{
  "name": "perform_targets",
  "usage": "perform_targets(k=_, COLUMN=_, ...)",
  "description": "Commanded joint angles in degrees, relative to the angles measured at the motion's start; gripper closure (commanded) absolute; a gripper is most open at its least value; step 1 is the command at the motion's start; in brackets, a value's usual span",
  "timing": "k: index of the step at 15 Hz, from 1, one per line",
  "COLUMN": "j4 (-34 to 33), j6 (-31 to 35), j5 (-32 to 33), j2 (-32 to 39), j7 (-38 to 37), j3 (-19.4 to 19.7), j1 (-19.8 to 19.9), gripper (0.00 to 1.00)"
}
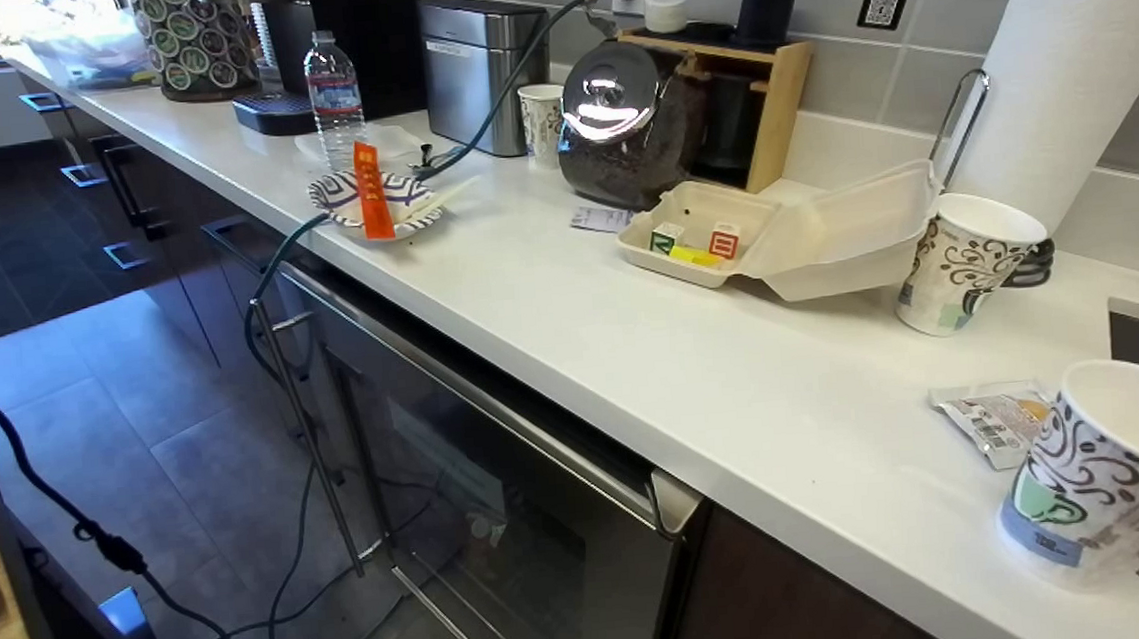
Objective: Move the water bottle to the right then remove the silver lid from the glass bowl.
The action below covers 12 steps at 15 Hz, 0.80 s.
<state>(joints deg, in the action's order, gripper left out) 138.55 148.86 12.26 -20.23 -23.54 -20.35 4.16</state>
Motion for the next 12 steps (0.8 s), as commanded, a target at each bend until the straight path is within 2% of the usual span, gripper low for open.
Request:
perform_targets(k=1, j4=-0.3, j6=-0.3, j5=0.8, j2=0.4, j7=-0.5, j3=1.5, j1=-1.6, gripper=0.0)
perform_targets(k=6, j4=-1.1, j6=-0.5, j5=0.3, j2=2.4, j7=0.1, j3=2.0, j1=-1.9, gripper=0.0)
perform_targets(k=12, j4=-3.6, j6=1.5, j5=-0.7, j2=8.8, j7=2.2, j3=5.5, j1=-3.1, gripper=0.0)
